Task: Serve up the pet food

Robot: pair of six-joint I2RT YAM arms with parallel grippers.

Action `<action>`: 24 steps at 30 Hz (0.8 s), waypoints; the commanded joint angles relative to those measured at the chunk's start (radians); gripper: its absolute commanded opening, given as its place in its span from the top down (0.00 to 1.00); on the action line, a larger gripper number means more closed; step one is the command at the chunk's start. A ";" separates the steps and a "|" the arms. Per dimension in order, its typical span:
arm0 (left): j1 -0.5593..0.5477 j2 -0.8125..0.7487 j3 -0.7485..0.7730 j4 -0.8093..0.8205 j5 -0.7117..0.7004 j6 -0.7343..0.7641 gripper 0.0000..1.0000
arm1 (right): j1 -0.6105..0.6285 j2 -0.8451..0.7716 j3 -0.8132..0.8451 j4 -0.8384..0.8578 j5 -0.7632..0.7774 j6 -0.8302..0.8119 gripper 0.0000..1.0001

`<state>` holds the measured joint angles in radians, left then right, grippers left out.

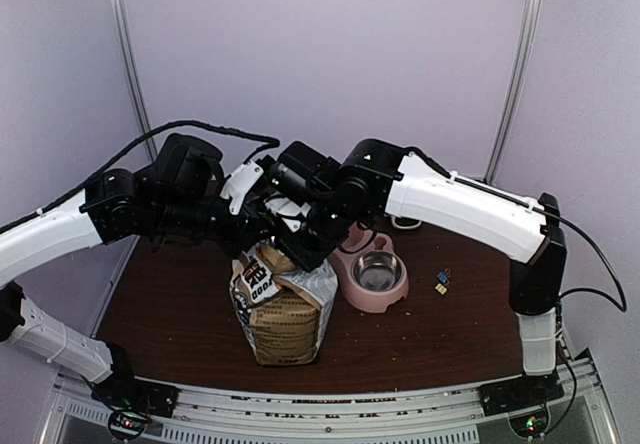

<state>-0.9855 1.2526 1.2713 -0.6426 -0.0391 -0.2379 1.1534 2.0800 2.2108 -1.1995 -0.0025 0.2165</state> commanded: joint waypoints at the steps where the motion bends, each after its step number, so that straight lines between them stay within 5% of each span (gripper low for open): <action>1: -0.007 -0.015 0.007 0.181 -0.028 0.038 1.00 | 0.027 0.013 -0.054 -0.103 -0.340 0.006 1.00; 24: -0.006 -0.061 0.005 0.165 -0.059 0.038 1.00 | -0.004 -0.169 -0.106 -0.094 -0.603 0.072 1.00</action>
<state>-1.0119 1.2293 1.2652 -0.6582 -0.0315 -0.2264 1.1145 1.9854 2.1139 -1.2095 -0.3199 0.2474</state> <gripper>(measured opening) 0.018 0.095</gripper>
